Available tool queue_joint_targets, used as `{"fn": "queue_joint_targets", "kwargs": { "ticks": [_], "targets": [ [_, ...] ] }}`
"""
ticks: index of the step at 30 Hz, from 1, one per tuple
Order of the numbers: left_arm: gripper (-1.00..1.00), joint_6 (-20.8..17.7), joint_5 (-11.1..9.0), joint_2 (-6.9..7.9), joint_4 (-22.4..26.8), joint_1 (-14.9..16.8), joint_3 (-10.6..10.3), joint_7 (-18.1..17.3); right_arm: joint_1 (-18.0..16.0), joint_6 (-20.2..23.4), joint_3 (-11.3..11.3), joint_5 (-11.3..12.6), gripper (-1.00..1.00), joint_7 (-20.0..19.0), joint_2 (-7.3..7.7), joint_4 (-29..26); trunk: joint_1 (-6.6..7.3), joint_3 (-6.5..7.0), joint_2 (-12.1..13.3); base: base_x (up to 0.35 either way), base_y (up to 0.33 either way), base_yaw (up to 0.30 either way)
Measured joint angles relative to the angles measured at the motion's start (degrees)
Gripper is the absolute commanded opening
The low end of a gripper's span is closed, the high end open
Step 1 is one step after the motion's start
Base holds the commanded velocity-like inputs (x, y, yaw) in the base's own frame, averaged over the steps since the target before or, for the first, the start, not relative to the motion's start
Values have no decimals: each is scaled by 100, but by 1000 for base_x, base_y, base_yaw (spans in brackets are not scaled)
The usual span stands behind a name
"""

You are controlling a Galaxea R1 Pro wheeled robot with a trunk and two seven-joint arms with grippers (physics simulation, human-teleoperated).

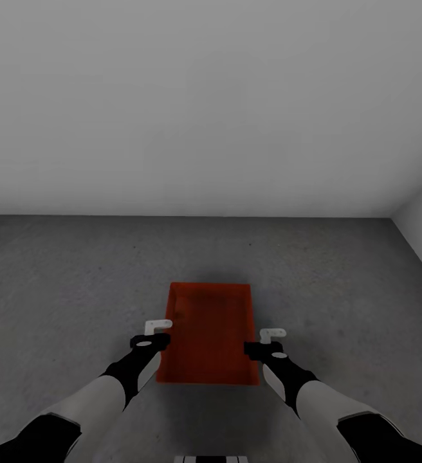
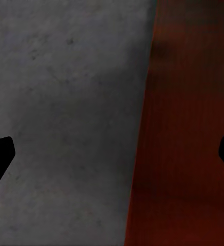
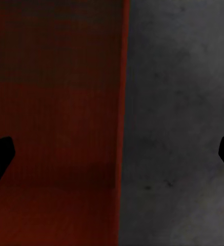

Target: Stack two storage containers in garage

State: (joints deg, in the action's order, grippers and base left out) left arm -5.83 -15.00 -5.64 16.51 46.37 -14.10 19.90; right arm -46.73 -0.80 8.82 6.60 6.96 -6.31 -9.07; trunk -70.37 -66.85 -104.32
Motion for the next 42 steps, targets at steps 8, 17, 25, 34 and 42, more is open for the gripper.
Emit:
{"fn": "queue_joint_targets", "kwargs": {
  "ticks": [8, 17, 25, 34, 42],
  "targets": [
    [100, 0, 0, -3, -5, 0, 0, 2, 0, 0, 0, -14, 100, 13, -2, 0, 109, 89, 199, 0, 0, 0],
    [100, 0, 2, -3, 15, 2, 0, 0, 0, 10, 0, -10, 100, 29, -2, 0, 307, 251, 560, 0, 0, 0],
    [100, 0, 1, -3, 16, 1, 0, 0, 0, 15, 0, -9, 100, 22, 6, 0, 483, 394, 881, 0, 0, 0],
    [100, 0, 1, 4, 23, 0, 0, 0, 0, 8, 0, -9, 100, 29, -2, 0, 680, 556, 1242, 0, 0, 0],
    [100, 0, 1, 5, 28, -1, 0, 0, 0, -22, 0, -9, 100, 32, -2, -1, 856, 700, 1563, 0, 0, 0]
  ]
}}
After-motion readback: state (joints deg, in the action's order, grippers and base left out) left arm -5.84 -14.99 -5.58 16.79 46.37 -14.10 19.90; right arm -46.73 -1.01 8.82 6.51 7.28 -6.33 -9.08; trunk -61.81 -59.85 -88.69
